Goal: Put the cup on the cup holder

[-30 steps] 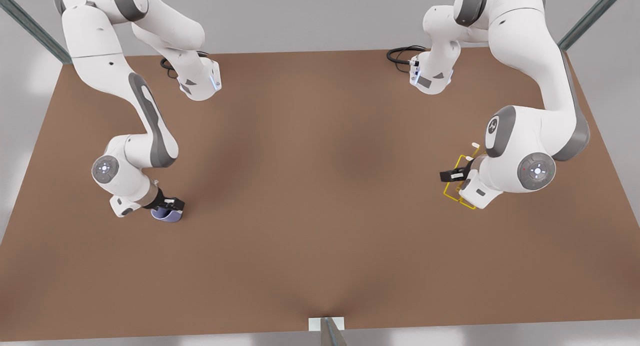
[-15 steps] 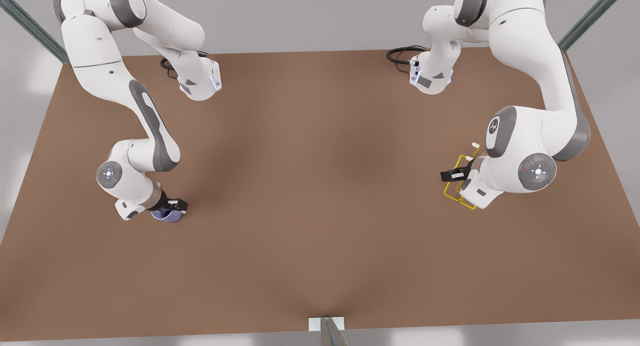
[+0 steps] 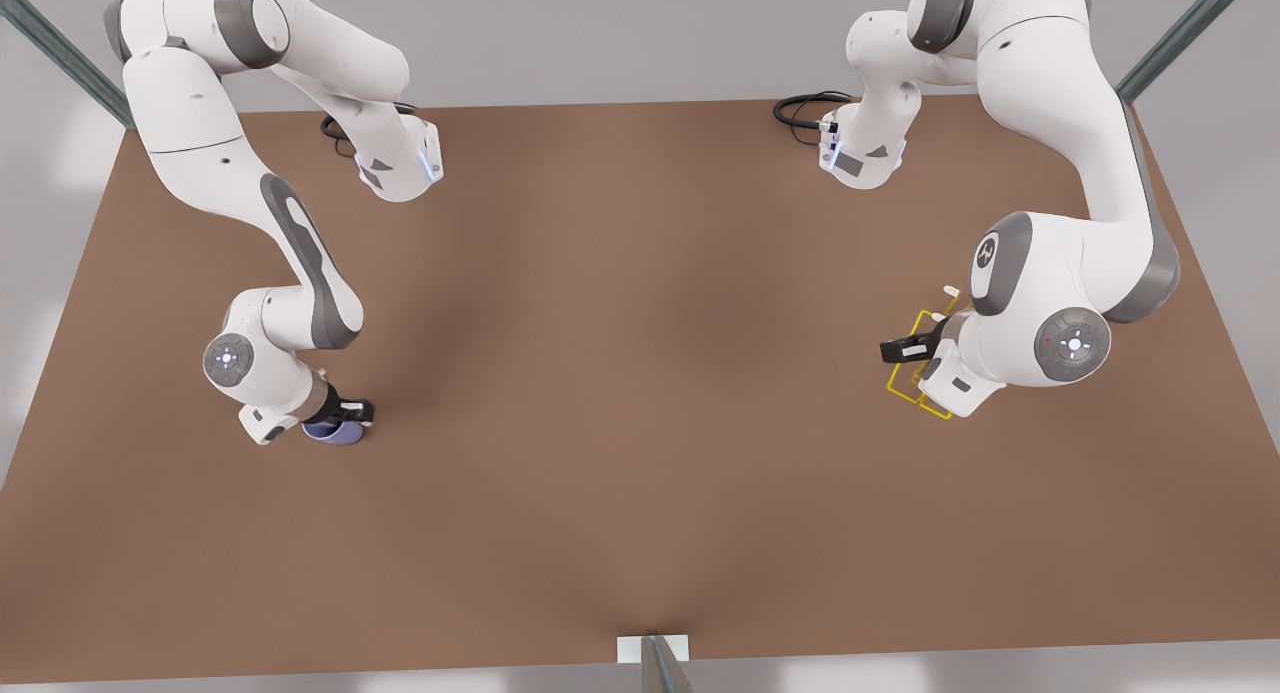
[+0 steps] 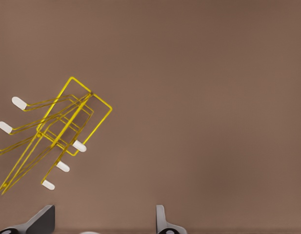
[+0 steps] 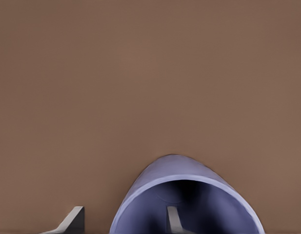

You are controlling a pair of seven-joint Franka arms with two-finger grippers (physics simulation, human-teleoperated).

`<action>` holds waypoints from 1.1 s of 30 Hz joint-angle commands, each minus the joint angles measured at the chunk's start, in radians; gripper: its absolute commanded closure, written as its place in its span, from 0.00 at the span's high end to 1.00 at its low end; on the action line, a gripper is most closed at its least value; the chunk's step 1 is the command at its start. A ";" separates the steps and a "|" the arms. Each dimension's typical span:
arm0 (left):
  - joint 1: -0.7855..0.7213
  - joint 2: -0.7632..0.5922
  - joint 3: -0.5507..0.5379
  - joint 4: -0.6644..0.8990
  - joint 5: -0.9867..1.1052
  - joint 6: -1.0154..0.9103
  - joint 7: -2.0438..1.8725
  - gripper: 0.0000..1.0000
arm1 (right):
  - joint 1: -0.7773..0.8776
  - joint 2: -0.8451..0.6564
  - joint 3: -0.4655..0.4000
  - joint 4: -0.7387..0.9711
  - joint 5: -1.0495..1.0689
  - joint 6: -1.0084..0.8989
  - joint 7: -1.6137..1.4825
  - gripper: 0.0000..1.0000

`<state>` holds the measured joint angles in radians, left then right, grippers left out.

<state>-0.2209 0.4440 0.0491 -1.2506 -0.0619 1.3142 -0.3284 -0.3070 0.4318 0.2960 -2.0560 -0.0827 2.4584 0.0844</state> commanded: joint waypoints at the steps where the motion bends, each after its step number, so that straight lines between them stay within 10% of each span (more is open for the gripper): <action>1: 0.000 -0.002 0.000 0.000 0.001 -0.004 -0.003 1.00 | -0.001 -0.001 0.000 0.000 -0.006 -0.001 -0.014 0.22; 18: 0.002 -0.001 0.000 0.000 0.001 -0.004 -0.003 1.00 | 0.000 -0.087 0.012 -0.038 0.001 -0.038 -0.005 0.21; 28: 0.005 -0.001 0.002 0.002 0.002 -0.018 -0.001 1.00 | -0.003 -0.110 0.178 0.065 0.179 -0.084 0.023 0.21; 33: -0.006 0.001 -0.002 -0.001 0.001 -0.027 -0.001 1.00 | -0.517 0.153 0.709 0.068 0.212 0.021 -0.055 0.21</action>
<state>-0.2250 0.4461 0.0478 -1.2513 -0.0618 1.2979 -0.3302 -0.7603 0.5511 0.9410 -1.9885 0.1215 2.4273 0.0565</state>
